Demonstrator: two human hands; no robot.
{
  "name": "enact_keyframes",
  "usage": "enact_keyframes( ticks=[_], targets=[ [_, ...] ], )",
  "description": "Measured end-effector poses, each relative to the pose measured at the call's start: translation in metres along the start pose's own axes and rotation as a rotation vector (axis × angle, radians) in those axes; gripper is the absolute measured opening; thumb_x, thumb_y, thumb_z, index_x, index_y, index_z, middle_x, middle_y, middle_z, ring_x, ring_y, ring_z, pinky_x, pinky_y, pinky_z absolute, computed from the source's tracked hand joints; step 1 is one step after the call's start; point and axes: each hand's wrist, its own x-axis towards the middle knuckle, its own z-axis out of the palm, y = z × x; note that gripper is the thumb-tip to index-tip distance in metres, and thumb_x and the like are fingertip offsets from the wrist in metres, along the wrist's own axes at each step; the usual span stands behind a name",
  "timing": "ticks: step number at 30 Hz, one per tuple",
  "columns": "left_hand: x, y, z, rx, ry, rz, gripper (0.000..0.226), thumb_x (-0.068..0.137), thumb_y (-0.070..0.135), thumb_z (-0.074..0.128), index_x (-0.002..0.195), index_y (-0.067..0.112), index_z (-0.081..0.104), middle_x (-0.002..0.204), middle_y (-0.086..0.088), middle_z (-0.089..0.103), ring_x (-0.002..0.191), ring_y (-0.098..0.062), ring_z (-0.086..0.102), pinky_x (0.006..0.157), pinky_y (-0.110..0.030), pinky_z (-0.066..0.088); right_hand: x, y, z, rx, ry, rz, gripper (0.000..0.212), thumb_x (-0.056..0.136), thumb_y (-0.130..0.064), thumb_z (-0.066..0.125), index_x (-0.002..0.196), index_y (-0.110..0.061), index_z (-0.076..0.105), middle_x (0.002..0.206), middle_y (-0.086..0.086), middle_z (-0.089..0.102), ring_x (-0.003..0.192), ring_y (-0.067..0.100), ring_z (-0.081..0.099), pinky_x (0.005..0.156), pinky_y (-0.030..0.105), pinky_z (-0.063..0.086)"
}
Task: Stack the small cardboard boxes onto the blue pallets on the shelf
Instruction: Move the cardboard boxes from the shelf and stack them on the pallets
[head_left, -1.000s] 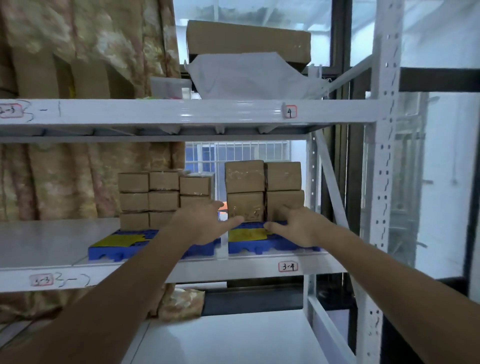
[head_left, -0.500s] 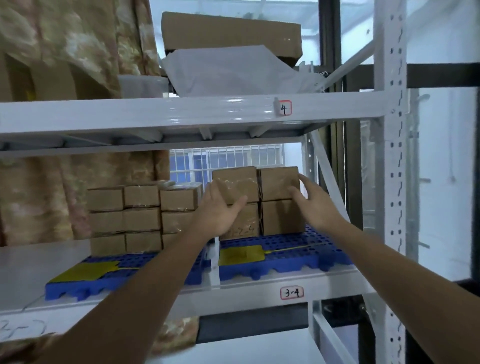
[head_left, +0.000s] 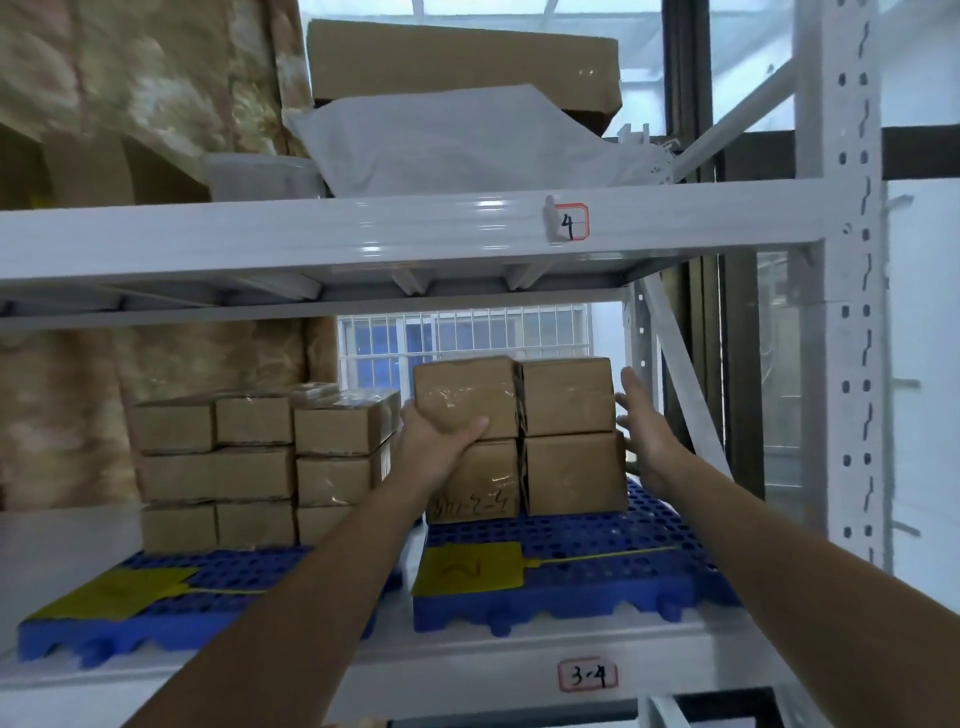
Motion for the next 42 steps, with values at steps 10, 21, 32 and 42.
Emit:
enact_keyframes(
  ticks=[10,21,32,42],
  targets=[
    [-0.001,-0.005,0.009,-0.045,-0.016,0.035,0.101,0.079,0.046,0.085,0.156,0.020,0.025,0.133,0.002,0.057,0.115,-0.020,0.058,0.103,-0.041,0.049,0.009,0.003,-0.004,0.025,-0.131,0.015,0.072,0.090,-0.082,0.031,0.115,-0.028,0.071,0.109,0.002,0.074,0.103,0.021,0.067,0.097,0.043,0.051],
    [-0.015,0.006,0.015,-0.033,-0.018,0.038,0.091,0.089,0.063,0.065,0.160,0.023,0.024,0.151,0.000,0.050,0.123,-0.022,0.054,0.098,-0.035,0.046,0.000,0.002,-0.018,0.056,-0.094,0.015,0.070,0.088,-0.083,0.037,0.112,-0.028,0.073,0.108,0.003,0.076,0.103,0.021,0.069,0.095,0.042,0.052],
    [-0.032,0.019,0.014,-0.077,-0.068,0.036,0.098,0.089,0.062,0.065,0.163,0.023,0.013,0.154,-0.001,0.046,0.130,-0.025,0.054,0.107,-0.042,0.048,-0.014,0.000,-0.028,0.043,-0.097,0.008,0.085,0.077,-0.094,0.028,0.114,-0.033,0.075,0.110,0.004,0.077,0.109,0.025,0.070,0.106,0.051,0.047],
    [-0.055,0.018,-0.004,0.061,-0.113,0.029,0.104,0.094,0.055,0.064,0.164,0.013,-0.002,0.166,-0.006,0.030,0.147,-0.026,0.038,0.107,-0.030,0.035,-0.040,-0.007,-0.034,0.004,-0.037,-0.054,0.092,0.088,-0.085,0.022,0.161,-0.027,0.022,0.167,0.004,0.023,0.153,0.025,0.022,0.125,0.047,0.015]
  ],
)
